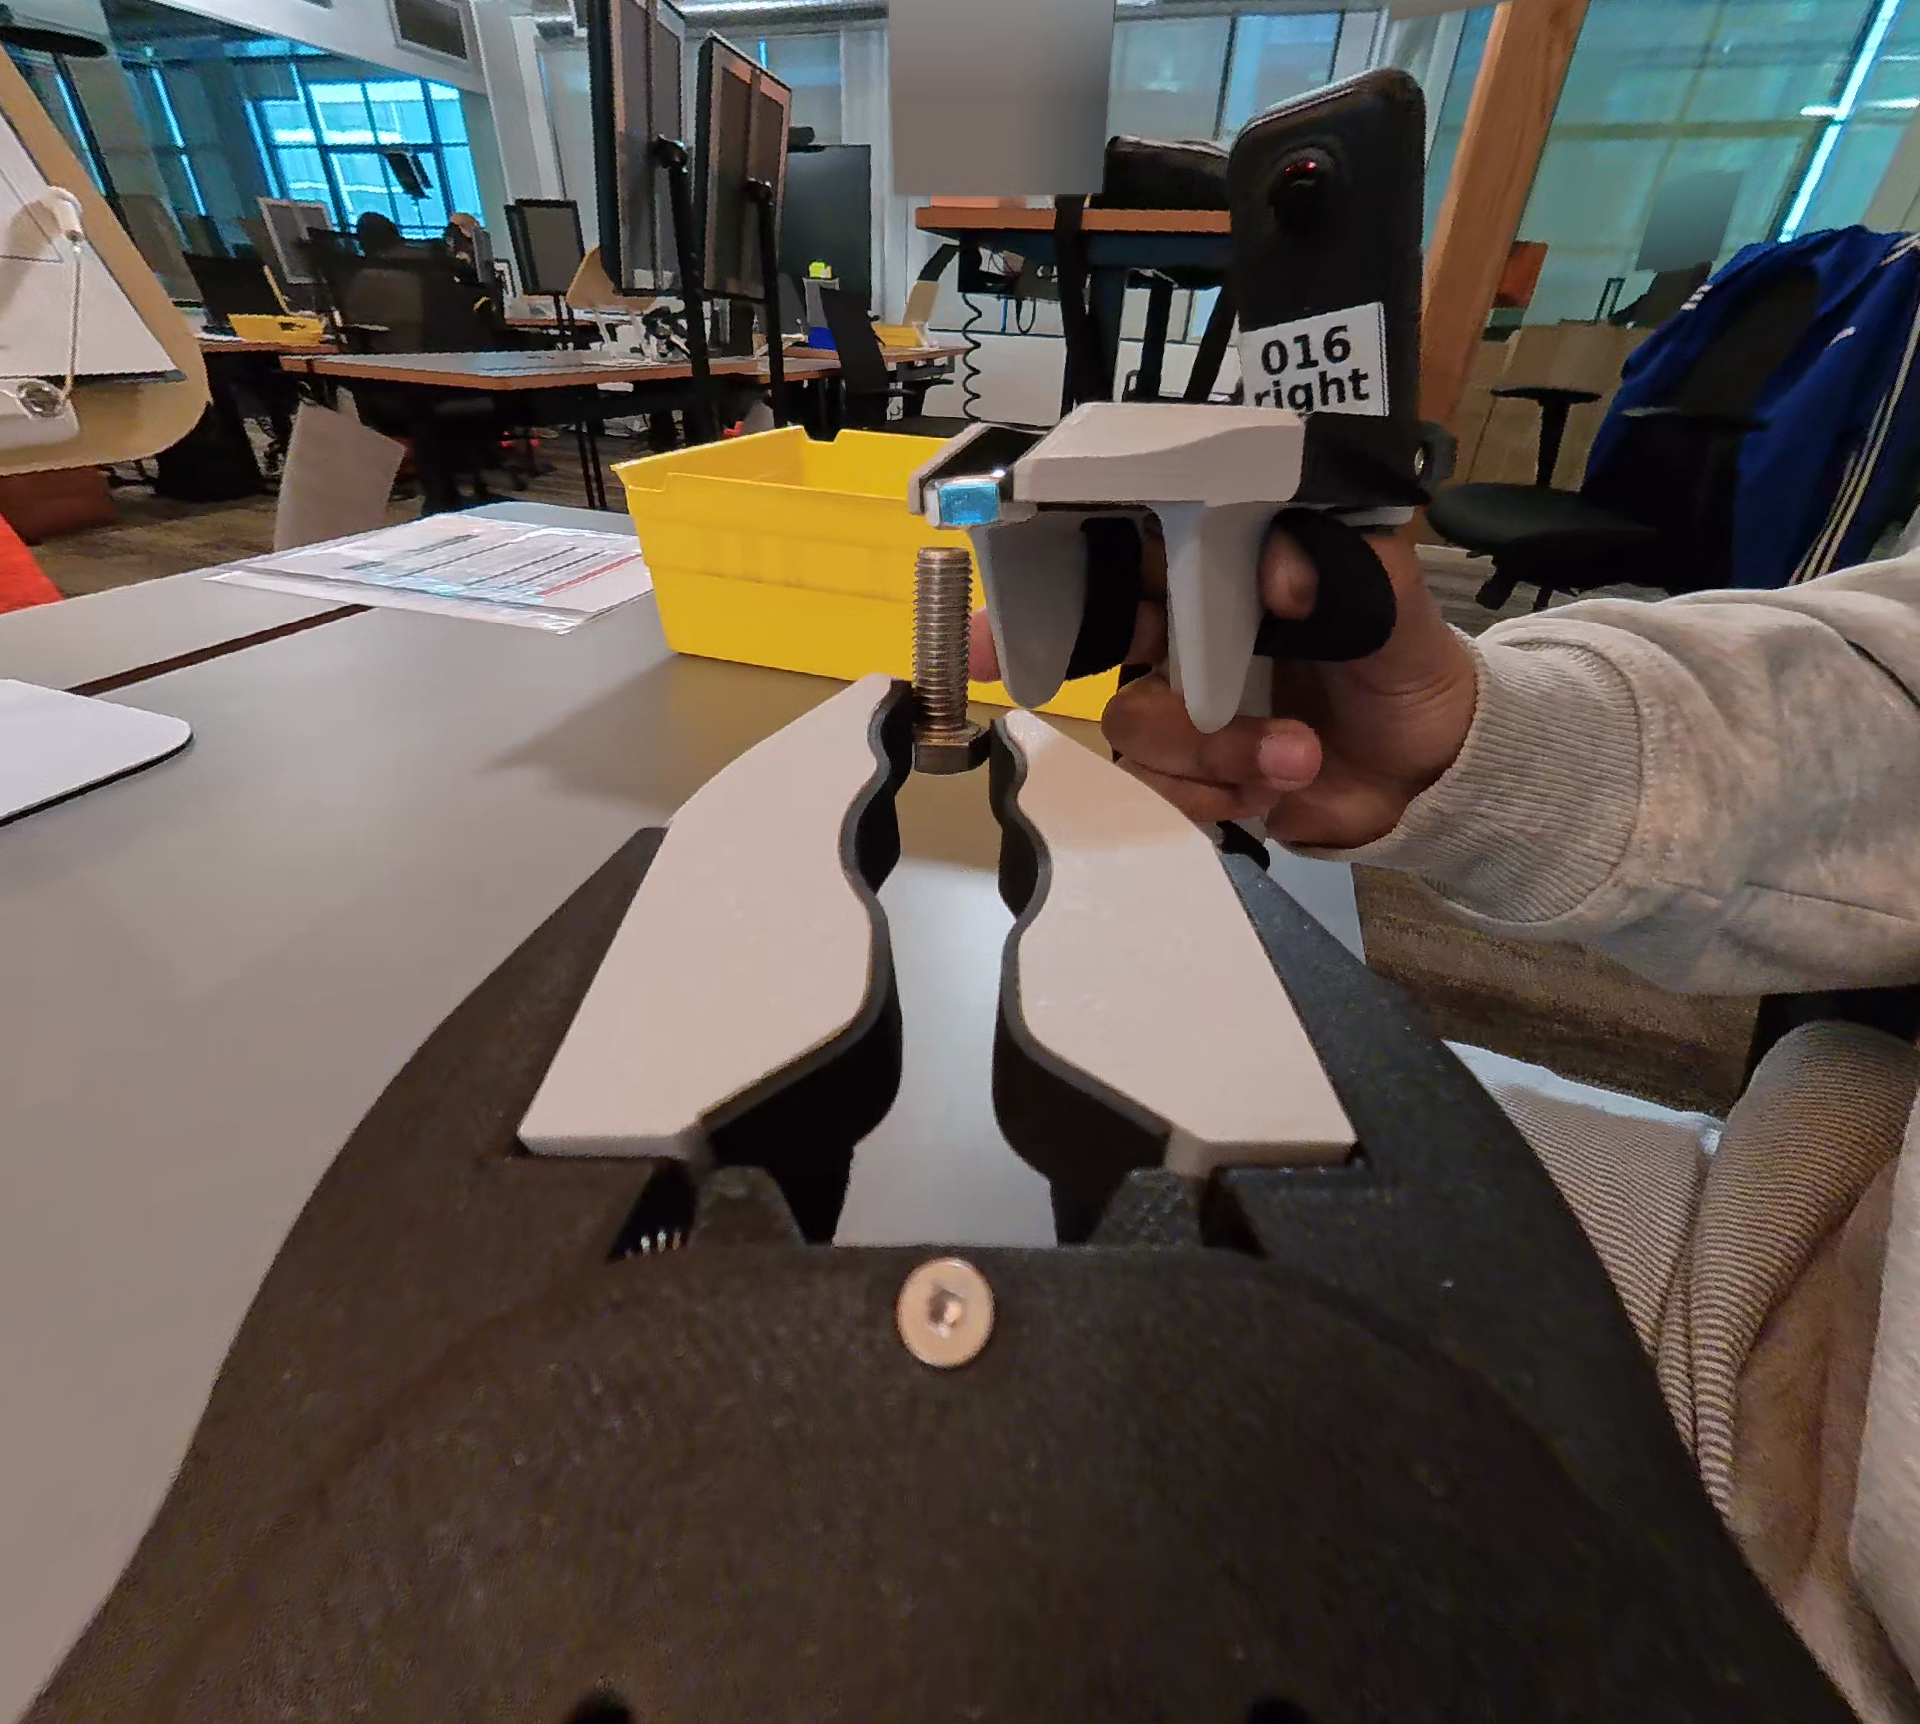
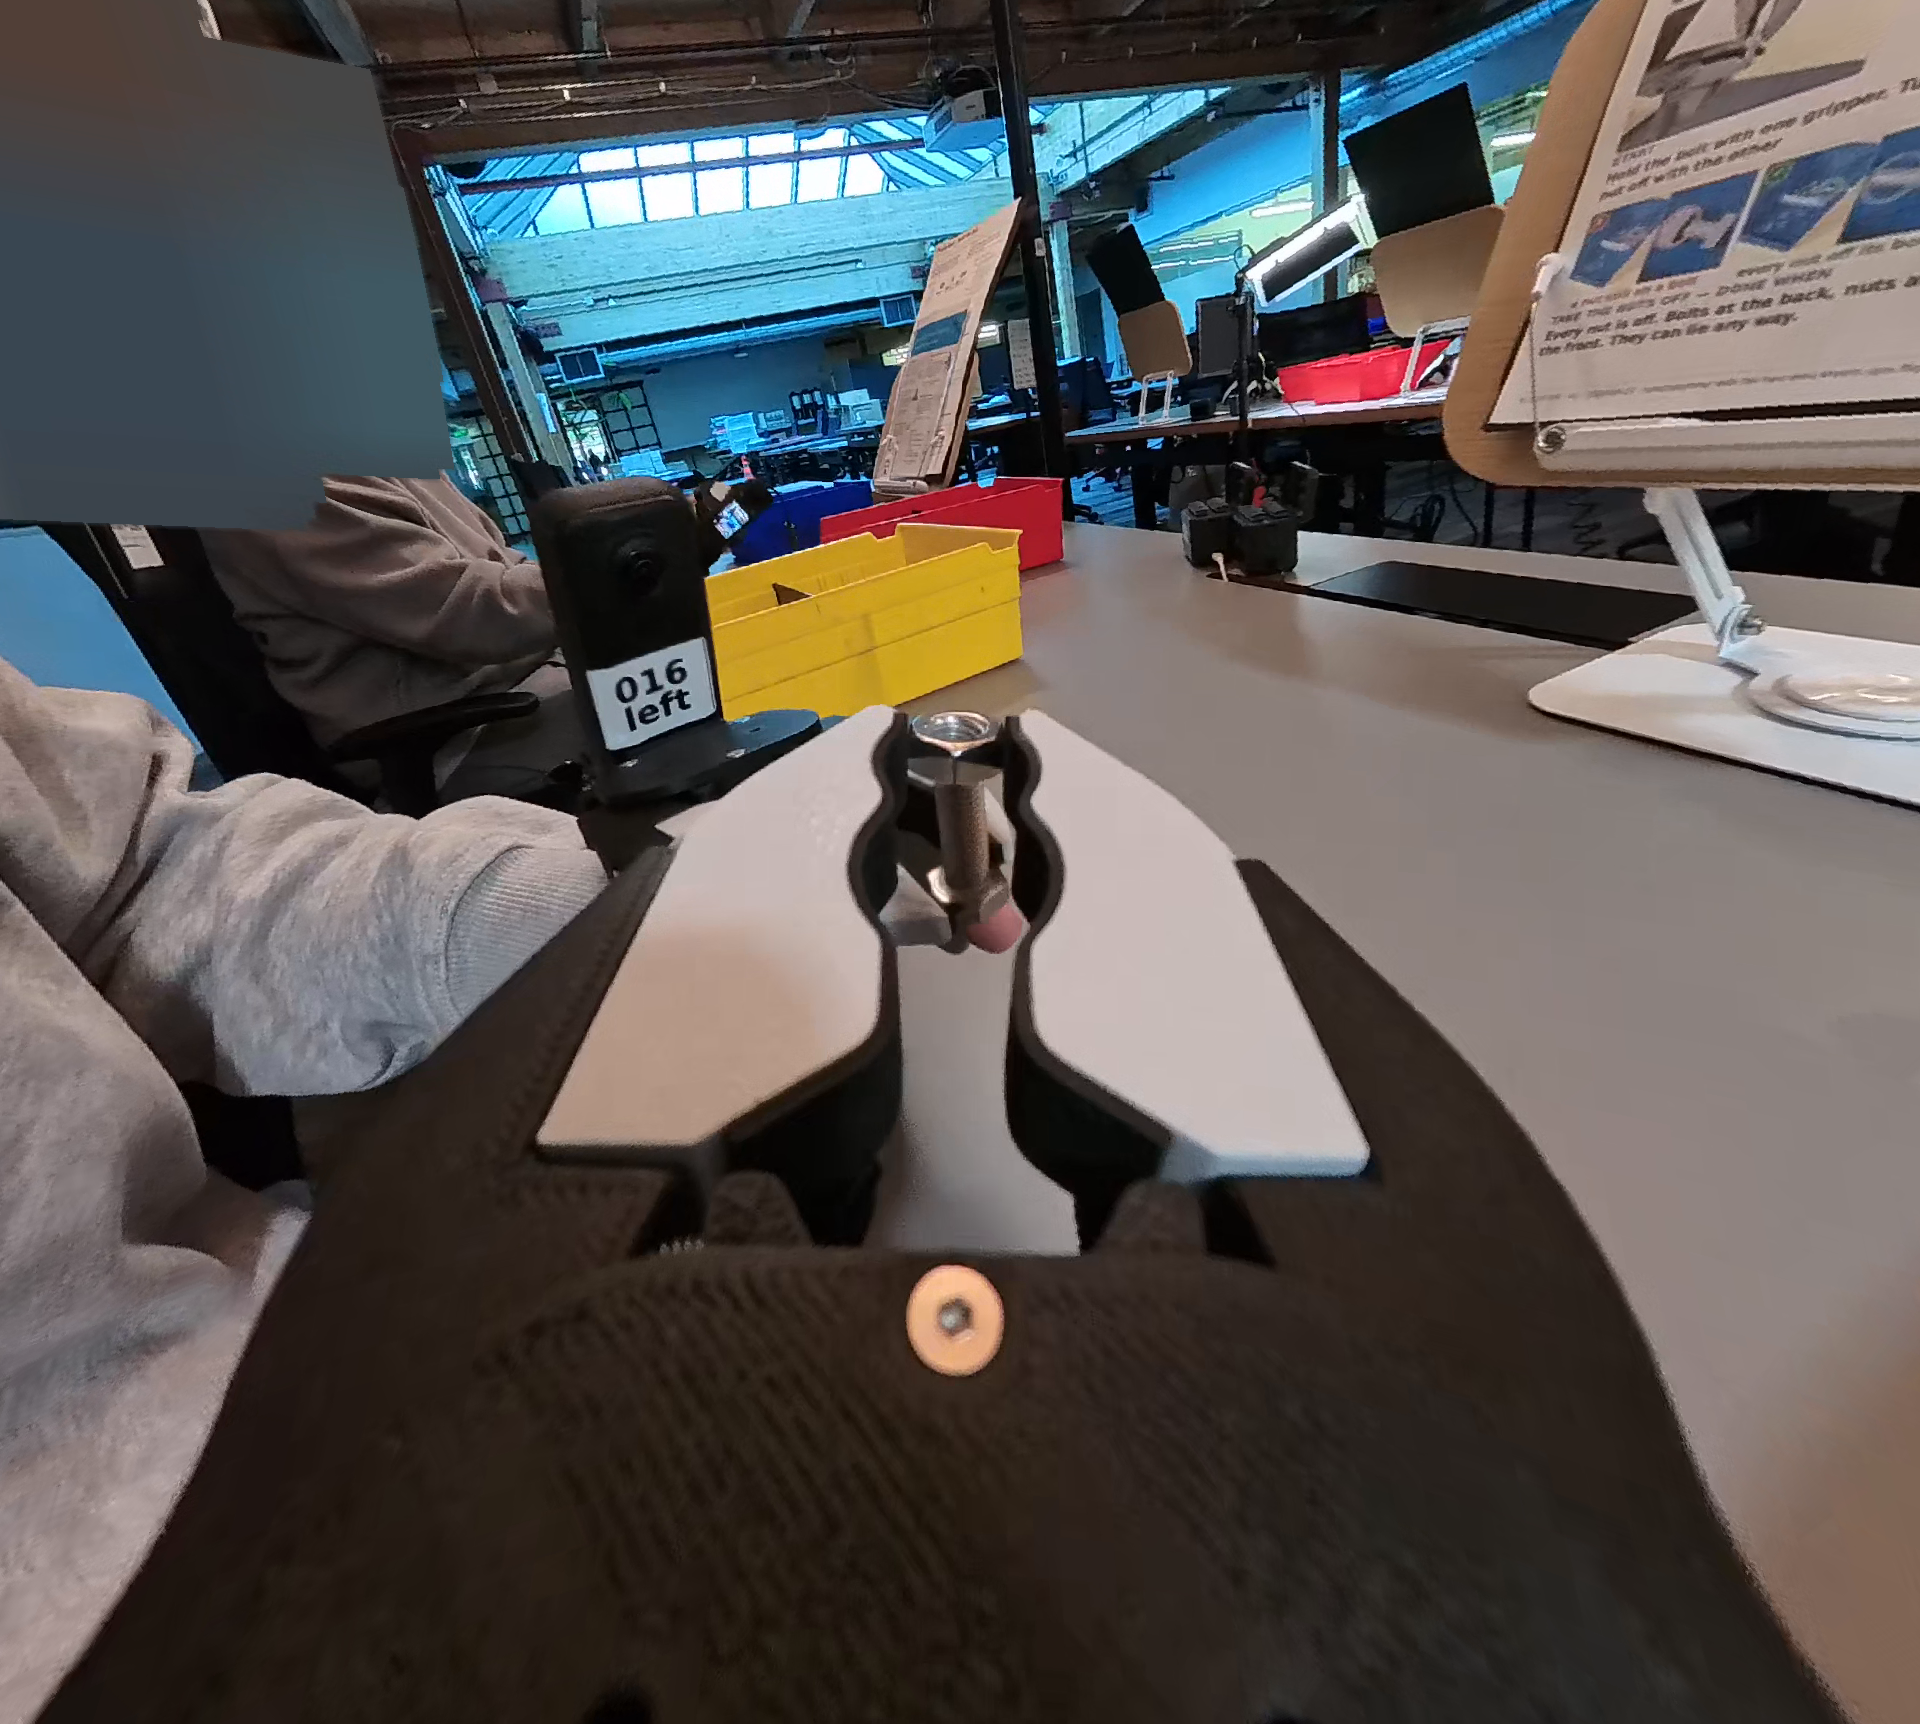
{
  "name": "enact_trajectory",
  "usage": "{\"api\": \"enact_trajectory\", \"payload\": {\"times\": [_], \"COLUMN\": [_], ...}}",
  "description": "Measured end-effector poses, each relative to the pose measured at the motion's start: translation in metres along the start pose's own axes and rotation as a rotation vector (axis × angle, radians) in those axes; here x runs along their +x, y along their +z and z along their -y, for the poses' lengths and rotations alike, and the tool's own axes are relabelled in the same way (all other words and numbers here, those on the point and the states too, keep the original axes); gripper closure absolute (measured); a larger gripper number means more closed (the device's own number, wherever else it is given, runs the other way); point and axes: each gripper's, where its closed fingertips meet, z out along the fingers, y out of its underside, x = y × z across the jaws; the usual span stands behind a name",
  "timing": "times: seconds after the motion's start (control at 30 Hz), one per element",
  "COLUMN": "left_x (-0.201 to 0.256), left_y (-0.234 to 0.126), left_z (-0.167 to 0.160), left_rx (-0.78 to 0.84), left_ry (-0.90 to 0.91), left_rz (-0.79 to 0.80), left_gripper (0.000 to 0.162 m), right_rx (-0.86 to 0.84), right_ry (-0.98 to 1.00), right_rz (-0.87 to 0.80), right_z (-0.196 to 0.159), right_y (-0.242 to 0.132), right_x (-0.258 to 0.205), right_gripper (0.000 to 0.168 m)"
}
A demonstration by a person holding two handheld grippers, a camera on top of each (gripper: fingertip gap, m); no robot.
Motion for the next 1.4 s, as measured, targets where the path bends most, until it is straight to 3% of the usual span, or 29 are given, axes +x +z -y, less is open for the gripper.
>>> {"api": "enact_trajectory", "payload": {"times": [0.33, 1.1, 1.2, 1.4], "left_x": [0.004, 0.003, 0.002, 0.000], "left_y": [-0.002, -0.011, -0.011, -0.012], "left_z": [0.000, 0.007, 0.007, 0.007], "left_rx": [-0.005, 0.064, 0.060, 0.061], "left_ry": [0.012, -0.074, -0.071, -0.067], "left_rz": [0.004, 0.027, 0.031, 0.040], "left_gripper": [0.147, 0.147, 0.146, 0.147], "right_rx": [-0.054, -0.013, -0.017, -0.022], "right_ry": [-0.112, -0.145, -0.152, -0.160], "right_rz": [-0.016, -0.012, -0.011, -0.013], "right_z": [-0.008, -0.005, -0.006, -0.007], "right_y": [0.009, 0.019, 0.021, 0.022], "right_x": [-0.006, -0.013, -0.013, -0.014], "right_gripper": [0.151, 0.151, 0.141, 0.139]}}
